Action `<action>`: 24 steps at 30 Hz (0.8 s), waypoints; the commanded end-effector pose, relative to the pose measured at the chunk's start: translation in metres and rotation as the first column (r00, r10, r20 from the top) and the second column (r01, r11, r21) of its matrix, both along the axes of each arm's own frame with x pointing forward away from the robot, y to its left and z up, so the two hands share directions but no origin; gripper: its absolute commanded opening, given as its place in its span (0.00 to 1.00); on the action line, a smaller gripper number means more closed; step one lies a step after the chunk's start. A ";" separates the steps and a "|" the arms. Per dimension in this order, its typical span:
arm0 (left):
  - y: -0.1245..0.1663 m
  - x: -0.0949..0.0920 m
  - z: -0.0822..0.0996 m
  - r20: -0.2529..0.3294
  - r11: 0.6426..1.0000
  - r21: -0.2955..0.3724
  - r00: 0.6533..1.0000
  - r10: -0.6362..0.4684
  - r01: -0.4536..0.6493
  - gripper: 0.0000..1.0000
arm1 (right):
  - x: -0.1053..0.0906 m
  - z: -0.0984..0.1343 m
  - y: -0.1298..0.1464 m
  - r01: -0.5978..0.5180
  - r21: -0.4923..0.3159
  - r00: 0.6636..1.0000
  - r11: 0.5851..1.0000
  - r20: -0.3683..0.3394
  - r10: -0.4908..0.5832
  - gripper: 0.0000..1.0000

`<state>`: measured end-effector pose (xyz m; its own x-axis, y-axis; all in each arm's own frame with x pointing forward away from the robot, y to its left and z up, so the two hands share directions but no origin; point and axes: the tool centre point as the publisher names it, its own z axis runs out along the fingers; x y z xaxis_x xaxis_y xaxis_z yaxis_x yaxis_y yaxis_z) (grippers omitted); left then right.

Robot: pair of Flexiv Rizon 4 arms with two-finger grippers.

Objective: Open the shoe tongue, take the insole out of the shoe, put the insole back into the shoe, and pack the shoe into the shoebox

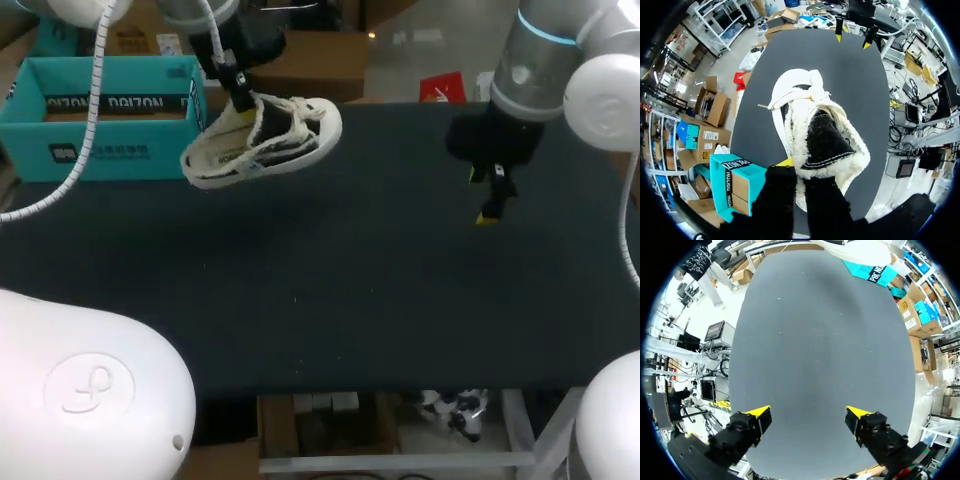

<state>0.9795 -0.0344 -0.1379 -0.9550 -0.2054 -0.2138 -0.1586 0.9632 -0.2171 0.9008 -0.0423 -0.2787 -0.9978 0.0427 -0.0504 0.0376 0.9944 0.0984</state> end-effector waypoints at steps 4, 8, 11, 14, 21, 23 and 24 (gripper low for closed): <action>0.066 0.028 0.049 0.041 0.993 0.023 0.992 -0.119 0.119 0.00 | 0.000 -0.001 0.000 0.000 0.000 1.000 1.000 0.003 0.000 1.00; 0.104 0.045 0.060 0.055 0.983 0.055 0.983 -0.177 0.174 0.00 | 0.000 -0.001 0.000 0.000 0.000 1.000 1.000 0.003 0.000 1.00; 0.132 0.057 0.064 0.066 0.980 0.066 0.979 -0.192 0.188 0.00 | 0.000 -0.001 0.000 0.000 0.000 1.000 1.000 0.003 0.000 1.00; 0.159 0.070 0.063 0.077 0.979 0.075 0.978 -0.194 0.188 0.00 | 0.000 -0.001 0.000 0.000 0.000 1.000 1.000 0.003 0.000 1.00; 0.226 0.102 0.060 0.085 0.977 0.056 0.974 -0.211 0.207 0.00 | 0.000 -0.001 0.000 0.000 0.000 1.000 1.000 0.003 0.000 1.00; 0.242 0.110 0.057 0.085 0.977 0.052 0.974 -0.208 0.204 0.00 | 0.000 -0.001 0.000 0.000 0.000 1.000 1.000 0.003 0.000 1.00; 0.249 0.114 0.056 0.085 0.978 0.053 0.974 -0.208 0.204 0.00 | 0.000 -0.001 0.000 0.000 0.000 1.000 1.000 0.003 0.000 1.00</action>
